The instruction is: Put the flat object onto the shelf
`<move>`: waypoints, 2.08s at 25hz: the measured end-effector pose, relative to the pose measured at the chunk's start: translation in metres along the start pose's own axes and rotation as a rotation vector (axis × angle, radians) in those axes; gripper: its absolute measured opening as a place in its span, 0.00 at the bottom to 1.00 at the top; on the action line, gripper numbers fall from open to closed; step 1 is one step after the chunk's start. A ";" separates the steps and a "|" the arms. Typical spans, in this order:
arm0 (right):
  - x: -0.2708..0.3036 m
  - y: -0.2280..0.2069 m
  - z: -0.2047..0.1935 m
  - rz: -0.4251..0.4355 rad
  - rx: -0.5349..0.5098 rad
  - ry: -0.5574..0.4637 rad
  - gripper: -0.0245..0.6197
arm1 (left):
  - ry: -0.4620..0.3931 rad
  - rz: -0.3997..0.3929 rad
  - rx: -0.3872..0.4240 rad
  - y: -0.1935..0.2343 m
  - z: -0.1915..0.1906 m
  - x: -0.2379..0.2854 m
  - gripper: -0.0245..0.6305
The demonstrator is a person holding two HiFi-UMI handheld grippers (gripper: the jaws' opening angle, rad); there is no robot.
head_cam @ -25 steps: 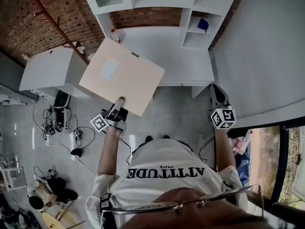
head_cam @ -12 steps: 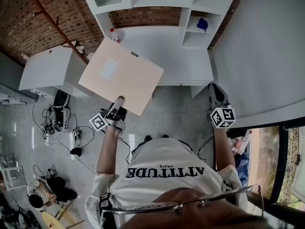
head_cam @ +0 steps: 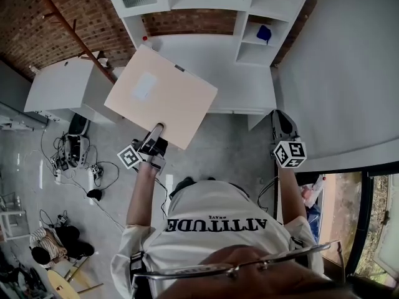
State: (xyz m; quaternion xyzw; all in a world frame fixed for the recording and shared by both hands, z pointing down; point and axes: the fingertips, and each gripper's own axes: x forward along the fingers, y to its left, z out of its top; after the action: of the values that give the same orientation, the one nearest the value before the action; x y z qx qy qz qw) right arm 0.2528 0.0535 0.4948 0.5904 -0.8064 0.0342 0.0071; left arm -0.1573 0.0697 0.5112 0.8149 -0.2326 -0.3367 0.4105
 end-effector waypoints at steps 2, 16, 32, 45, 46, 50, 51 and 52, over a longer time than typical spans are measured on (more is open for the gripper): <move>0.001 -0.005 -0.002 0.003 -0.009 0.002 0.08 | -0.010 -0.005 -0.010 -0.001 -0.008 0.005 0.49; 0.025 -0.023 -0.018 0.033 -0.013 0.024 0.08 | -0.026 0.013 -0.036 0.014 -0.027 0.027 0.49; 0.135 -0.036 -0.026 -0.010 -0.038 0.057 0.08 | 0.058 -0.017 -0.066 0.093 0.039 0.112 0.49; 0.233 -0.046 -0.016 -0.100 -0.024 0.068 0.08 | 0.202 -0.056 -0.080 0.158 0.102 0.181 0.49; 0.241 -0.045 -0.015 -0.103 -0.025 0.067 0.08 | 0.215 -0.057 -0.084 0.163 0.105 0.184 0.49; 0.259 -0.043 -0.016 -0.126 -0.027 0.074 0.08 | 0.256 -0.070 -0.102 0.178 0.118 0.199 0.49; 0.262 -0.044 -0.015 -0.134 -0.027 0.074 0.08 | 0.262 -0.075 -0.108 0.180 0.120 0.204 0.49; 0.265 -0.044 -0.014 -0.141 -0.026 0.074 0.08 | 0.268 -0.079 -0.113 0.182 0.123 0.208 0.49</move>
State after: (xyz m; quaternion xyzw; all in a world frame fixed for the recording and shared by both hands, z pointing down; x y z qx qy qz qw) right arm 0.2145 -0.2109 0.5244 0.6438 -0.7625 0.0447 0.0469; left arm -0.1283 -0.2304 0.5337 0.8365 -0.1240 -0.2534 0.4697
